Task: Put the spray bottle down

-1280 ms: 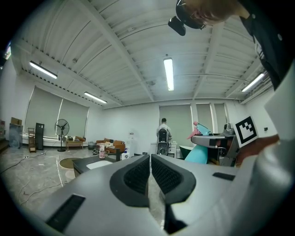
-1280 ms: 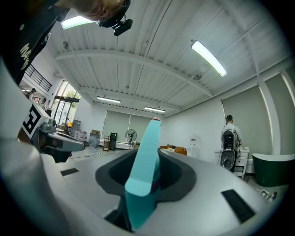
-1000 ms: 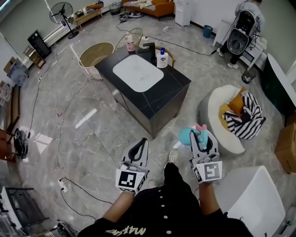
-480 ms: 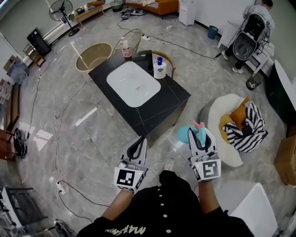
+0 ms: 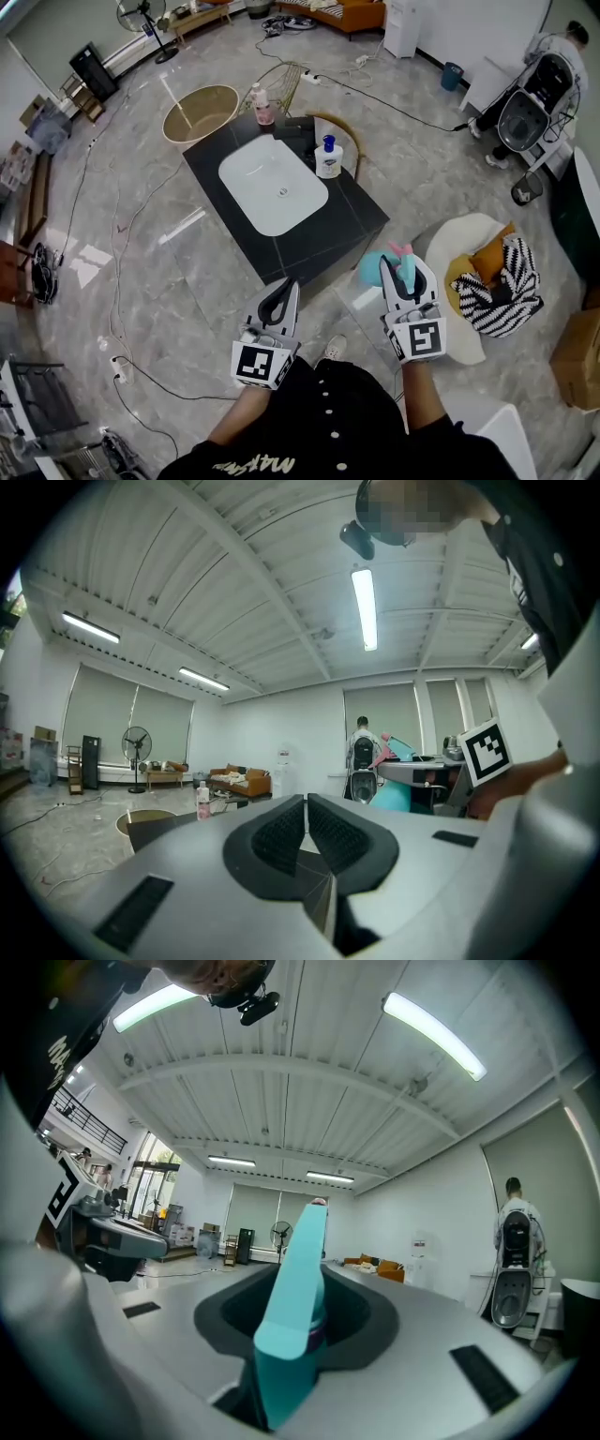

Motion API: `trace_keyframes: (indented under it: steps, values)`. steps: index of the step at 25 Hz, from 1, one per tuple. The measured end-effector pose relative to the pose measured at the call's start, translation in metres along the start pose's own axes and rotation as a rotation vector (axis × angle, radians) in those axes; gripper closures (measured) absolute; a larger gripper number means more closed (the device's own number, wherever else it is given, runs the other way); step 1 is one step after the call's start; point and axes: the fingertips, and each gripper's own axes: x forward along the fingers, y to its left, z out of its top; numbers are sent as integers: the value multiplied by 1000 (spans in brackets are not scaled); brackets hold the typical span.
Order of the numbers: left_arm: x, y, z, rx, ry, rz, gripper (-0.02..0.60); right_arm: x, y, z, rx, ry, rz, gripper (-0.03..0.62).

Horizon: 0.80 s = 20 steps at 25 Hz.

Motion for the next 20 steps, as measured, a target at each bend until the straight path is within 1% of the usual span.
trace_keyframes:
  steps: [2,6,10,15,18,20]
  values:
    - [6,3,0,-3,0,3,560,9,-4,-3,2,4,9,480]
    - [26,12,-6,21,35,18,560,27,-12,-12,9,16,14,480]
    - [48,18,-10,19,27,-11,560,48,-22,-27,7,36,5,480]
    - [63,27,-17,10,56,-32,560,76,-29,-45,6,72,-2,480]
    - [79,34,-25,5,69,-56,560,104,-34,-66,4,96,-1,480]
    - [90,41,-36,-2,93,-64,558,128,-37,-85,0,113,3,480]
